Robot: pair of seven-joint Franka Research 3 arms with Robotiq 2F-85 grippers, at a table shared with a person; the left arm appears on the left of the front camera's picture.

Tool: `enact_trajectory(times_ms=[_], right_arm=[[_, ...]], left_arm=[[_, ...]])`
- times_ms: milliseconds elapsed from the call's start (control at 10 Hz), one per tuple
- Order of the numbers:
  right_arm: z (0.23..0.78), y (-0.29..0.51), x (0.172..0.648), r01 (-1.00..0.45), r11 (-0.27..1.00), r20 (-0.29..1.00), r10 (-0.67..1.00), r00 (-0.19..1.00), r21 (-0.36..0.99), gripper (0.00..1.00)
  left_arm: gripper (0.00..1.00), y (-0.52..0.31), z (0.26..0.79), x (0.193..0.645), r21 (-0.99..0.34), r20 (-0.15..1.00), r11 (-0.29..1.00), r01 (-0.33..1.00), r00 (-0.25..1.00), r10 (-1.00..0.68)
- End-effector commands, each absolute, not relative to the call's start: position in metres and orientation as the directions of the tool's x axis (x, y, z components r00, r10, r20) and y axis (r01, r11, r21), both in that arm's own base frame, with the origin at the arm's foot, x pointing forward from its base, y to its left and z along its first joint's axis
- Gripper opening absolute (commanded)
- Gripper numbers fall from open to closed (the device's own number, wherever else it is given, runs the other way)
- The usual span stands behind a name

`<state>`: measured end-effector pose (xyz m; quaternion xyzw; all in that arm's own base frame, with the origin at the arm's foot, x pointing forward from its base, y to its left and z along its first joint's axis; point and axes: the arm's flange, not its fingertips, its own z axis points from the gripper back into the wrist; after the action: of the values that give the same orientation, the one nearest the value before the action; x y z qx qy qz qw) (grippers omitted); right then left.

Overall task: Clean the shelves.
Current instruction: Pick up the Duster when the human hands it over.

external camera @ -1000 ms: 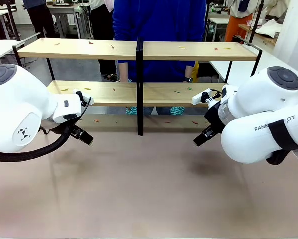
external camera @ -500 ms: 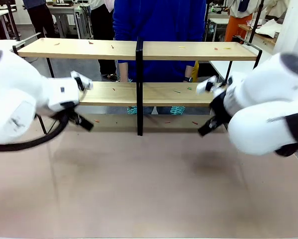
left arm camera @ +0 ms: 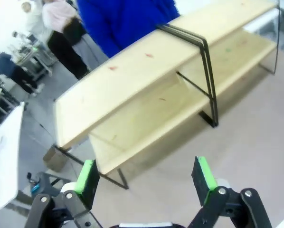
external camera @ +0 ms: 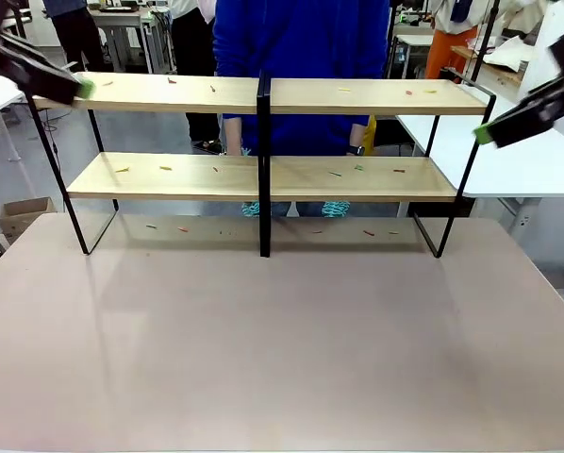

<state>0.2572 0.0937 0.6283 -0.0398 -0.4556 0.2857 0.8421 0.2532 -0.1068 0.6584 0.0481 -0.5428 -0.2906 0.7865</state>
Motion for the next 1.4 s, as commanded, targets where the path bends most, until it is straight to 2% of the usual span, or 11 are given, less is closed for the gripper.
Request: enact_trajectory(times_ms=[0,200,600,900,1300], right_arm=[[0.602,0.096,0.266,-0.466,0.81,0.726,0.553,0.408,-0.355,1.0],[0.6,0.1,0.272,-0.469,0.807,0.731,0.556,0.395,-0.36,1.0],[0.599,0.104,0.279,-0.454,0.81,0.734,0.556,0.39,-0.372,1.0],[0.595,0.103,0.282,-0.452,0.814,0.736,0.549,0.396,-0.364,1.0],[0.592,0.099,0.28,-0.379,0.832,0.734,0.543,0.409,-0.404,1.0]], left_arm=[[1.0,-0.06,0.556,0.198,0.35,0.856,0.876,0.331,0.267,-0.443],[1.0,-0.053,0.559,0.199,0.312,0.899,0.892,0.326,0.204,-0.389],[1.0,-0.052,0.556,0.215,0.231,0.924,0.932,0.279,0.237,-0.3],[1.0,-0.062,0.548,0.226,0.198,0.907,0.925,0.324,0.297,-0.299],[1.0,-0.086,0.534,0.239,0.181,0.879,0.869,0.462,0.32,-0.353]])
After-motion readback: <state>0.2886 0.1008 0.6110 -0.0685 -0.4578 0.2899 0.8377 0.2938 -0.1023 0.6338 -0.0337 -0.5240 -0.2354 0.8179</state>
